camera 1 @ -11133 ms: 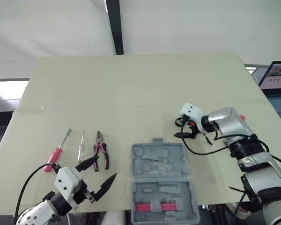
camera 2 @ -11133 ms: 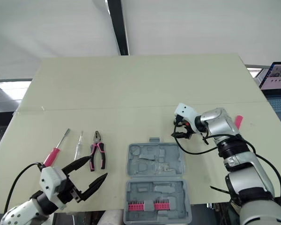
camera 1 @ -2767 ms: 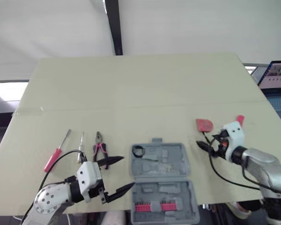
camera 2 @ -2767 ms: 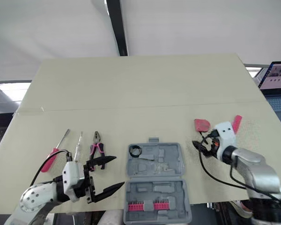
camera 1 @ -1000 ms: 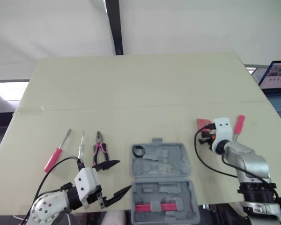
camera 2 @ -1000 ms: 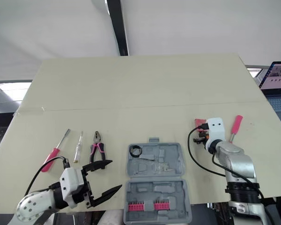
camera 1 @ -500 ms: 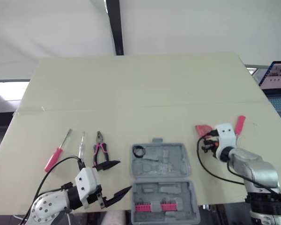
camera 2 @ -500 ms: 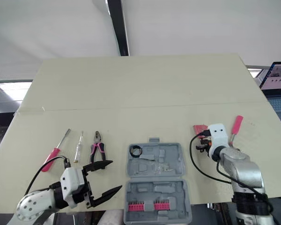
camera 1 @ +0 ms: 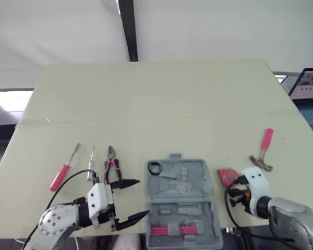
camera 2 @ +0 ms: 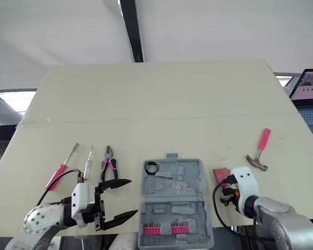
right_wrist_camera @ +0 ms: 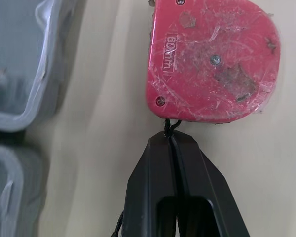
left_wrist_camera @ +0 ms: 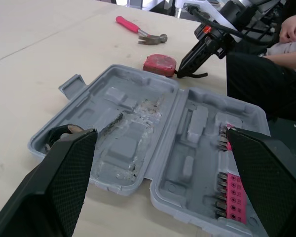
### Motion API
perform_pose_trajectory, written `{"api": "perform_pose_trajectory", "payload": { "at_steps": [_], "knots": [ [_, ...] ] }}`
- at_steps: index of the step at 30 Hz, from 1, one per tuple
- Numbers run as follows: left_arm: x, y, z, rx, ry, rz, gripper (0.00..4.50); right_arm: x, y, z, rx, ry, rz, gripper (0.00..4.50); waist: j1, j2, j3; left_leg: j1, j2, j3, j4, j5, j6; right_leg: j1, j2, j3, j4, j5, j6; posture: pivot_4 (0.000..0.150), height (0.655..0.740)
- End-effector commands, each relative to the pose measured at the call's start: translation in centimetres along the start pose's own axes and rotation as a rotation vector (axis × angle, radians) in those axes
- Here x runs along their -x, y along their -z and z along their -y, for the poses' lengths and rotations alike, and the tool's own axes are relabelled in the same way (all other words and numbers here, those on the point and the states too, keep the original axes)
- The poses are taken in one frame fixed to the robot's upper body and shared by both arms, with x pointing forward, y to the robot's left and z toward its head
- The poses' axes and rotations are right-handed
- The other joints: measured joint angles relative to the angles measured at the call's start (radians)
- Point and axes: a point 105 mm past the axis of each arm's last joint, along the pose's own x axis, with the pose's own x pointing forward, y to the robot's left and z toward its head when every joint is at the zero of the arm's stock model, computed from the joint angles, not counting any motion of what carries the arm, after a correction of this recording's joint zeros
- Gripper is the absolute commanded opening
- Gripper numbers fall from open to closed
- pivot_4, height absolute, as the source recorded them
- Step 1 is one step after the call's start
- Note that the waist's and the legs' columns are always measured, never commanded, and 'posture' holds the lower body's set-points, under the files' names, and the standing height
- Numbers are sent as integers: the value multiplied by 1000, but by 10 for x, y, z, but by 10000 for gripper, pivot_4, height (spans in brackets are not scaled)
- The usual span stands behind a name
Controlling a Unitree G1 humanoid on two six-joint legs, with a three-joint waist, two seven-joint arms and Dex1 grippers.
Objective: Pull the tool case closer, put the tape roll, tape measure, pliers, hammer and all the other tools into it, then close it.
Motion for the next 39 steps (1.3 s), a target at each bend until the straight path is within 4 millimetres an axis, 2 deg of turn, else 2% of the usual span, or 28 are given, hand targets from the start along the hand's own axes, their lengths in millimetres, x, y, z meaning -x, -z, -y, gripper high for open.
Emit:
{"api": "perform_pose_trajectory", "payload": {
  "at_steps": [1,7,16,26,29,36,37,39],
  "knots": [
    [0,-5,3,-11,48,25,45000,8,3,-7,-4,-29,-5,654,1,0,0,0,0,0,0,0,0,0,0,0,0,0,0,1500,7400],
    [2,-2,7,-20,78,13,45000,12,14,-18,-10,-83,-50,654,1,0,0,0,0,0,0,0,0,0,0,0,0,0,0,1500,7400],
    [0,-1,8,-24,77,15,45000,16,18,-25,-12,-131,-85,654,1,0,0,0,0,0,0,0,0,0,0,0,0,0,0,1500,7400],
    [-2,0,8,-27,72,18,45000,17,20,-24,-33,-131,-97,654,1,0,0,0,0,0,0,0,0,0,0,0,0,0,0,1500,7400],
    [-3,0,7,-29,71,20,45000,16,18,-25,-52,-137,-95,9122,1,0,0,0,0,0,0,0,0,0,0,0,0,0,0,1500,7400],
    [-6,0,7,-33,66,26,45000,26,21,-17,-104,-105,-111,42174,3,-1,-1,0,0,0,0,0,0,0,0,0,0,0,0,1500,7400],
    [-6,0,7,-33,64,27,45000,29,22,-15,-109,-95,-117,44690,3,-1,-1,0,0,0,0,0,0,0,0,0,0,0,0,1500,7400],
    [-6,1,7,-33,63,31,45000,34,25,-9,-127,-76,-124,44690,3,-1,-1,0,0,0,0,0,0,0,0,0,0,0,0,1500,7400]
  ]
}}
